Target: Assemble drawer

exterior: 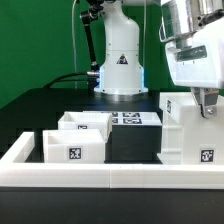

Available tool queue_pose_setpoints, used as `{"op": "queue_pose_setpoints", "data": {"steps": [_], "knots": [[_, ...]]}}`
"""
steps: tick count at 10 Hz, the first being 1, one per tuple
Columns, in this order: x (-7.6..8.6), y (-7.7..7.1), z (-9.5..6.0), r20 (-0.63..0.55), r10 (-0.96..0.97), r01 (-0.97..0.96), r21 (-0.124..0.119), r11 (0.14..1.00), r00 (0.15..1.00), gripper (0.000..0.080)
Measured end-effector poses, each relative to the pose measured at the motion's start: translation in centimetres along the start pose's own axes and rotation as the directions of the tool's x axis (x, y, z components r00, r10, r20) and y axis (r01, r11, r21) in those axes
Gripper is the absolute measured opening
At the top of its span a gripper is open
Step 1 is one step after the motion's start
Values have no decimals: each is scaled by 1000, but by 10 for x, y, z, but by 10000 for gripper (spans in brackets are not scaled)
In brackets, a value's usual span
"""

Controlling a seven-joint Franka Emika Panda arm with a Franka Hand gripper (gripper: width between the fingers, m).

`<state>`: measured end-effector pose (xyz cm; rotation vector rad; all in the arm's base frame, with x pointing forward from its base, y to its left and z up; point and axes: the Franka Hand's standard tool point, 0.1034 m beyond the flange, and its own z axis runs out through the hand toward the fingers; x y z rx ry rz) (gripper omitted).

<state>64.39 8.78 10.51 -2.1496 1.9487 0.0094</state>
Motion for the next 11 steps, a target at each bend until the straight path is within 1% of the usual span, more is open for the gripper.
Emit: {"op": "queue_pose_setpoints", "data": {"steps": [1,2,3,4,5,6,8,9,10,11], "knots": [[-1,0,1,5,-4,4,-16,1000,1000,44],[-2,-1,1,8,-5,5,-27,1000,1000,44],[-1,0,1,9,-6,6,-27,1000,1000,44],[-2,0,1,9,-8,8,-27,1000,1000,134],[-2,0,1,9,-9,9,-28,1000,1000,134],[-2,0,2,9,-10,10,-28,1000,1000,335],[-3,0,2,9,-12,12,-28,1000,1000,609],[-3,1,-1,14,-72,73,-35,997,997,609],[-7,4,-16,36,-189,191,-50,980,981,641],[-9,9,-31,48,-270,272,-48,961,962,648]]}}
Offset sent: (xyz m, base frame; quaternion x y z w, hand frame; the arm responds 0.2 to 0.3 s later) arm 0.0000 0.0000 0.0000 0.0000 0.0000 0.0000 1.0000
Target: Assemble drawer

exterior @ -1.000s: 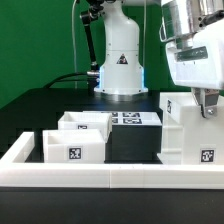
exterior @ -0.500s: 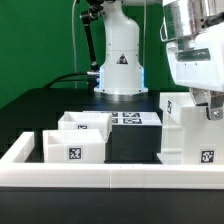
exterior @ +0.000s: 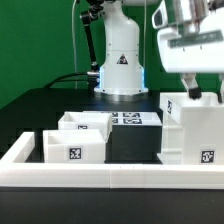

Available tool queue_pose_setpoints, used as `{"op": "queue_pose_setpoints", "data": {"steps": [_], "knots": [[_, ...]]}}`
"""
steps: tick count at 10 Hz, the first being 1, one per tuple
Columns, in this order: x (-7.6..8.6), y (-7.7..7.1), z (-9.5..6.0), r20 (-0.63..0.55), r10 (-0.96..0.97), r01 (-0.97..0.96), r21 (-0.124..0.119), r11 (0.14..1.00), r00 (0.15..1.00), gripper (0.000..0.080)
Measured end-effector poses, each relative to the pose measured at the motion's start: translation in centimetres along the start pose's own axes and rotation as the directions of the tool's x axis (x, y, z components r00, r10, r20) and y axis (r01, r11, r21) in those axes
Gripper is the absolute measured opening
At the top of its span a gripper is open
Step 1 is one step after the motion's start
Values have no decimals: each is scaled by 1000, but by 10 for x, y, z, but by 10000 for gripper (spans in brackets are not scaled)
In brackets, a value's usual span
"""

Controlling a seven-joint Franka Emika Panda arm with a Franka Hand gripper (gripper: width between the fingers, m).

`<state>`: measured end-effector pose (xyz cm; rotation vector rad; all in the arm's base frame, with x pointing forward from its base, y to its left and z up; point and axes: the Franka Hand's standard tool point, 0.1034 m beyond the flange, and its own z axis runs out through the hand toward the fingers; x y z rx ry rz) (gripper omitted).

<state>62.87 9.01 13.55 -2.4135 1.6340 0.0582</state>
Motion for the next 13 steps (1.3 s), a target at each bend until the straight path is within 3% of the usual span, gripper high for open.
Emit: {"op": "queue_pose_setpoints", "data": {"steps": [2,3,6,7,8,9,13], "knots": [[2,13,-9,4,-84,84,0,996,996,648],[6,16,-10,8,-54,54,19,998,999,649],[6,18,-7,9,-122,122,6,992,992,649],[13,28,-7,36,-364,365,-52,929,931,649],[24,30,-14,50,-536,538,-75,839,843,649],[30,29,-16,54,-639,641,-80,763,767,649],[31,30,-14,76,-818,821,-65,567,570,649]]}}
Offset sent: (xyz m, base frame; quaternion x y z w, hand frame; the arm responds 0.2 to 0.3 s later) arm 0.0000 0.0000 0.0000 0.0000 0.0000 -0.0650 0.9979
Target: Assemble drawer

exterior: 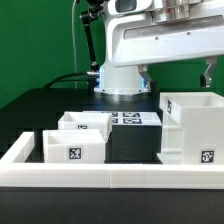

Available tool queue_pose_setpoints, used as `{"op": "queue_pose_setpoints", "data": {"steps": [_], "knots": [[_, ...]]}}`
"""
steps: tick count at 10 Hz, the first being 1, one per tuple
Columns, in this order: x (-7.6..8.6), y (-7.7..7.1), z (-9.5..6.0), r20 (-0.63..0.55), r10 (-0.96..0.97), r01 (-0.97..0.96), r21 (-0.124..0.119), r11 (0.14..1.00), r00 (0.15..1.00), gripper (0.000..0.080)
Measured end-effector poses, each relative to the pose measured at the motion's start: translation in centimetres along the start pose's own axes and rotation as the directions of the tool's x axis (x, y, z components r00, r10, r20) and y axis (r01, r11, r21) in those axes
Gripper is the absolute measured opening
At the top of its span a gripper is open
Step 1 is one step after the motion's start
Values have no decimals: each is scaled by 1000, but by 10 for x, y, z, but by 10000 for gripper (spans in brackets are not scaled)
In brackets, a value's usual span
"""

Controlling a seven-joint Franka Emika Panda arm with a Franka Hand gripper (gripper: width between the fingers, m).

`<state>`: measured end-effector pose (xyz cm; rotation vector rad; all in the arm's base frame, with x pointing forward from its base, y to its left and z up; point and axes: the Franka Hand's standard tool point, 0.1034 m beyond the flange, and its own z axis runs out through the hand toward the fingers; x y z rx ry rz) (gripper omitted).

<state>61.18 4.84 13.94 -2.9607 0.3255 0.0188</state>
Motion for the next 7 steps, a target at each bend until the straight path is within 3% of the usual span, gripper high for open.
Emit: {"op": "queue_pose_setpoints", "data": {"steps": [1,2,4,7], "knots": [[1,3,0,-1,-112,112,0,994,994,649],[0,15,-3,0,-249,249,-3,968,968,649],[-7,62,-1,-1,-433,432,-35,901,902,649],[-13,118,11,-13,-505,504,-53,862,863,649]]}}
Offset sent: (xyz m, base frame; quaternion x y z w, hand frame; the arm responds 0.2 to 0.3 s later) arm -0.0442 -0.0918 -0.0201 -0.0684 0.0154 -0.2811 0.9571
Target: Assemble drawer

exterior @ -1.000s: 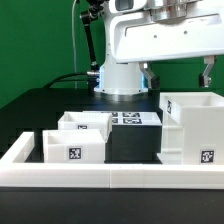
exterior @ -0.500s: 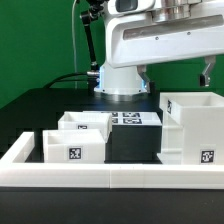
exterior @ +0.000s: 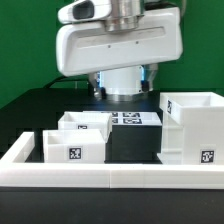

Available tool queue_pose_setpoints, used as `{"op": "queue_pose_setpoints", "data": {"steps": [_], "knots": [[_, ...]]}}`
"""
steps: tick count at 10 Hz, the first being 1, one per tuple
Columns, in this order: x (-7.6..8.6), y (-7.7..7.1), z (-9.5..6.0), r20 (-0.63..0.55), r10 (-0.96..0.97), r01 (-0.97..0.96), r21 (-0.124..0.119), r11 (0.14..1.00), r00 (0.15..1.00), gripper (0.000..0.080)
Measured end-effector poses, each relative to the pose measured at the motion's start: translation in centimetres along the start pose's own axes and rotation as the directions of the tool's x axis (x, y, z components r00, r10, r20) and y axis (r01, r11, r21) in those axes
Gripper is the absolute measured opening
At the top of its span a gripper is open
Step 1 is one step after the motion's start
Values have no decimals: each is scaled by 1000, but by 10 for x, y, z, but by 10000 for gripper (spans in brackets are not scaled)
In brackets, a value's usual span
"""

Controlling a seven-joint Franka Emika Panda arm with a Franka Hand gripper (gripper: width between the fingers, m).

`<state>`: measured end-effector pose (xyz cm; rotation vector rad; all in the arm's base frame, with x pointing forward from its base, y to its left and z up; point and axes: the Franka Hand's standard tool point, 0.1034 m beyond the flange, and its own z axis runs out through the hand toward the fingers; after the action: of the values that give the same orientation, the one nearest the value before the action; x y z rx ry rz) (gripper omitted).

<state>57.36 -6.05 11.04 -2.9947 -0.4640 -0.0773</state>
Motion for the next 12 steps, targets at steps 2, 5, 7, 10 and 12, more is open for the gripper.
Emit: {"op": "queue_pose_setpoints", "data": {"steps": [2,5,7,10,12], "knots": [[-1,-1,1,7,18,-18,1,1000,1000,649],[-16,9,14,7,-29,29,-15,999,1000,649],[-39,19,38,7,-31,31,-39,999,1000,649],[-44,19,64,16,-31,32,-54,998,999,649],[-44,18,76,23,-21,23,-56,998,1000,649]]}}
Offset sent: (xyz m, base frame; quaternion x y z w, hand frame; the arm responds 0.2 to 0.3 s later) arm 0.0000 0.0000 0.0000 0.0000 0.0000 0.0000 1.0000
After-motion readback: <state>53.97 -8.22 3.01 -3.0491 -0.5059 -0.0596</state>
